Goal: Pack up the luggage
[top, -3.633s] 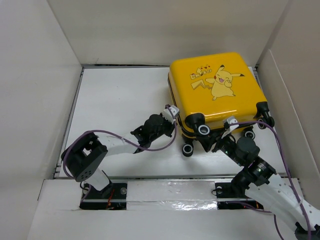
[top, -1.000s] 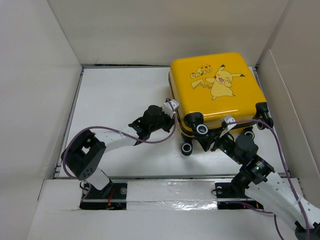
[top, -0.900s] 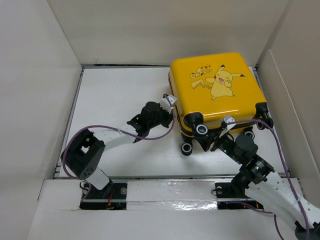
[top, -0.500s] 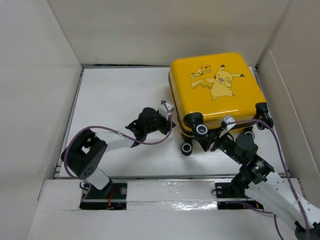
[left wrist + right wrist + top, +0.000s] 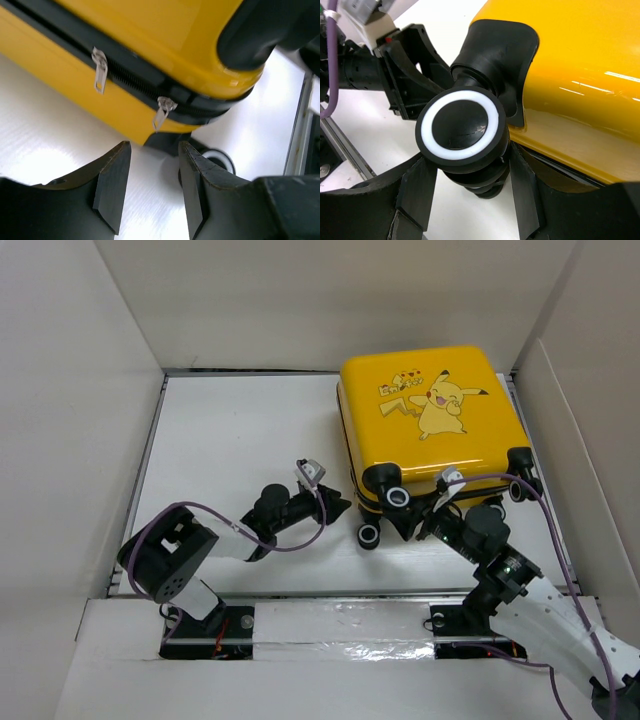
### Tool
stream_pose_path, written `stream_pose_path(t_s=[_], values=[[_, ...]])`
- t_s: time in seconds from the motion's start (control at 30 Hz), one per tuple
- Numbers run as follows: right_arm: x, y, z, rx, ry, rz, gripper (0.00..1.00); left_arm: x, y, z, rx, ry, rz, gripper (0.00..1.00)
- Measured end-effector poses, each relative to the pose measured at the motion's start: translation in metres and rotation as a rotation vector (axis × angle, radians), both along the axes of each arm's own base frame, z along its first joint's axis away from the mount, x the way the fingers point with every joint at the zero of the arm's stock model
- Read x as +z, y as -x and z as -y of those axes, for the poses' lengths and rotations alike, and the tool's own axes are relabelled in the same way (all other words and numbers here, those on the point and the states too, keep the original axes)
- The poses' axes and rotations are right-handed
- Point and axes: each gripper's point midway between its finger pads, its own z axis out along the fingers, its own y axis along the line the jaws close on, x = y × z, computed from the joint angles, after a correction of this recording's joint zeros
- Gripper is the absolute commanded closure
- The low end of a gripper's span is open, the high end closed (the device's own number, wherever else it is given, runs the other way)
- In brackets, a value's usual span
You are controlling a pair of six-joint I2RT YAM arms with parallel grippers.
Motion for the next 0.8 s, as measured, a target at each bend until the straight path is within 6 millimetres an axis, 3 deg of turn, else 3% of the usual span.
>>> stream_pose_path(t_s=[0.13,0.37,0.63,0.8], values=[[0.001,-0.001,-0.001,0.002,-0.004,-0.005,1.00,0.012,-0.004,0.000,0.018,0.052,0.041,0.60],[0.001,-0.001,-0.003,0.007,-0.005,-0.007,1.00,-0.003,-0.006,0.006,-0.005,0.026,0.041,0.63],[0.002,-0.002,-0.006,0.017,-0.001,-0.013,1.00,0.009,-0.012,0.017,-0.040,0.043,0.084,0.63],[0.002,-0.002,-0.007,0.020,0.000,-0.015,1.00,0.013,-0.012,0.022,-0.067,0.045,0.105,0.73]])
